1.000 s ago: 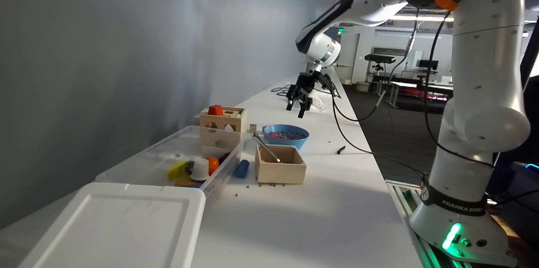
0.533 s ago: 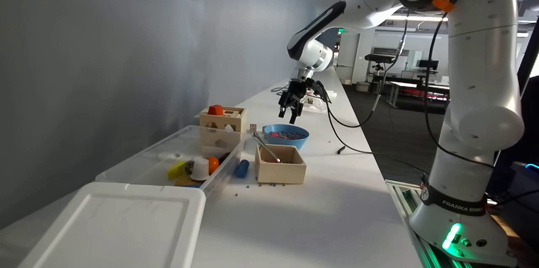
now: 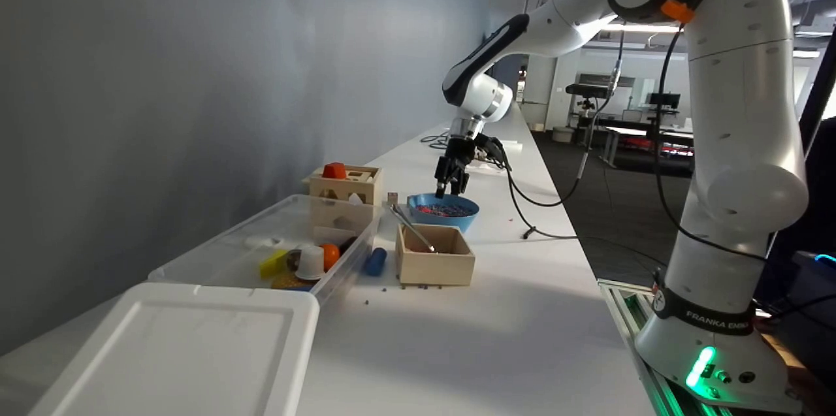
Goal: Empty the contents of the blue bowl into the smaller wooden box
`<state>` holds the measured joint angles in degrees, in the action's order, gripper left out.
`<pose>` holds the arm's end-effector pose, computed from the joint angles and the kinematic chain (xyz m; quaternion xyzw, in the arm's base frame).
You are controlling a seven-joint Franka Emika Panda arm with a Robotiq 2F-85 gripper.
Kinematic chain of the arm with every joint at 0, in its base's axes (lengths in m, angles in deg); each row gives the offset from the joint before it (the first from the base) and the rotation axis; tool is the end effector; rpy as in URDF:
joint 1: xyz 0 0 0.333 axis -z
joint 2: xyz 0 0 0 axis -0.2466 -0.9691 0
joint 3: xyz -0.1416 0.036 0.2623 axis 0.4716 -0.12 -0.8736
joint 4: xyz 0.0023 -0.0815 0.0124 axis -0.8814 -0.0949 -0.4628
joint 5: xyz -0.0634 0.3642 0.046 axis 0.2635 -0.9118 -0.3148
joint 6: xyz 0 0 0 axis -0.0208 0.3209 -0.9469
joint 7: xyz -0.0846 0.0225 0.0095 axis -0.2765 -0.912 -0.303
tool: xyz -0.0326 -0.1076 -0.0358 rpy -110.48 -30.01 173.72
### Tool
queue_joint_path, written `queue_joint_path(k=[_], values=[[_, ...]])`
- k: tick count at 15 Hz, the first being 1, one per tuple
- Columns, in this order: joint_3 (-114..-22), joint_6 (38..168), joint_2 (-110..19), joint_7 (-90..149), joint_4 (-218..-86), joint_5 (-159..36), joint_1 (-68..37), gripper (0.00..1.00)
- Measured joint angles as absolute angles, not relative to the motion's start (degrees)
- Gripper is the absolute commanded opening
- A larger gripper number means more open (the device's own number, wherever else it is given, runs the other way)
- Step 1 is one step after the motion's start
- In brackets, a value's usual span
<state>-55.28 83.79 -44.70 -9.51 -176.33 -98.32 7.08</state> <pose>0.4504 -0.3013 0.2882 -0.9516 0.1878 -0.0125 0.2432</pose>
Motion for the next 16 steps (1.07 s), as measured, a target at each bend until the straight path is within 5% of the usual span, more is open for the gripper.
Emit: queue_joint_path(k=[7, 16], values=[[-55.2, 83.9, -44.4, -12.1, -176.4, -98.3, 10.1, 0.04], [-56.1, 85.3, -43.6, -13.6, -177.3, -97.0, 9.8, 0.01]])
